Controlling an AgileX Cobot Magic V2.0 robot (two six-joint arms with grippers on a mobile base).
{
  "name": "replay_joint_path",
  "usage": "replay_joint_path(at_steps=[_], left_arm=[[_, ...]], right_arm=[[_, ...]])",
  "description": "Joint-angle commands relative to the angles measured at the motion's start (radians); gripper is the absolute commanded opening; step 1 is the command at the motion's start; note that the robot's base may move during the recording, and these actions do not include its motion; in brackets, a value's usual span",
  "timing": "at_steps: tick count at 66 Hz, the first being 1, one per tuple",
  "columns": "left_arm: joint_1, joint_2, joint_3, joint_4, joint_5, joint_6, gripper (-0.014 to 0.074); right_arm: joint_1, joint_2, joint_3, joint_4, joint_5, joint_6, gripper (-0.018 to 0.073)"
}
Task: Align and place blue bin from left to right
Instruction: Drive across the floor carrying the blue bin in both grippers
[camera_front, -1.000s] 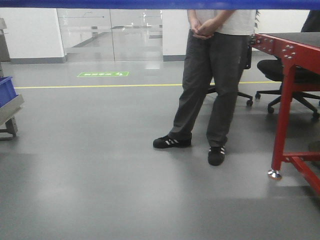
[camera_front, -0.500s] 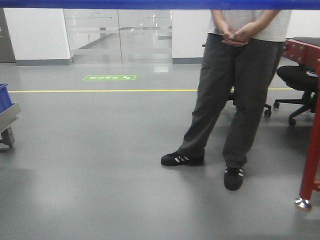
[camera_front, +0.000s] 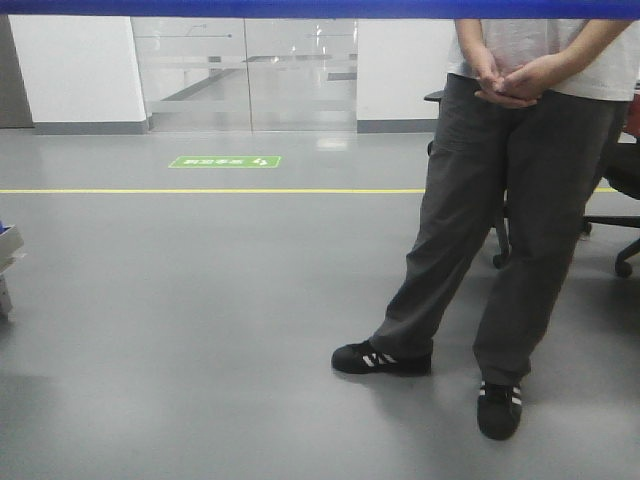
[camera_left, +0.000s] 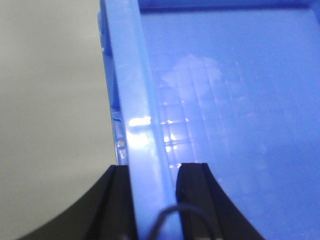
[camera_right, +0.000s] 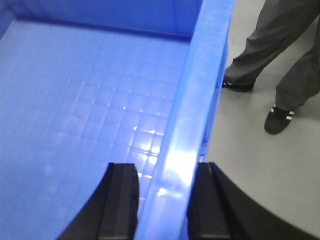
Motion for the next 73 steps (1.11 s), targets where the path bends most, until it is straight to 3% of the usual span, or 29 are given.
replay_joint_path(at_steps=[1,24,73], left_arm=[[-0.007,-0.031,-0.023,-0.022,-0.060,0.018,-0.0111],[-0.007,-0.031,-0.023,0.026,-0.060,0.018,-0.0111],[-0.007,-0.031,-0.023,0.028,-0.060,0.018,-0.0111]], right_arm=[[-0.008,-0.014,-0.010,-0.039,-0.091,-0.004,-0.0069],[-0.008,-0.014,-0.010,-0.039,-0.091,-0.004,-0.0069],[-0.008,-0.014,-0.010,-0.039,-0.096,-0.004,-0.0069]])
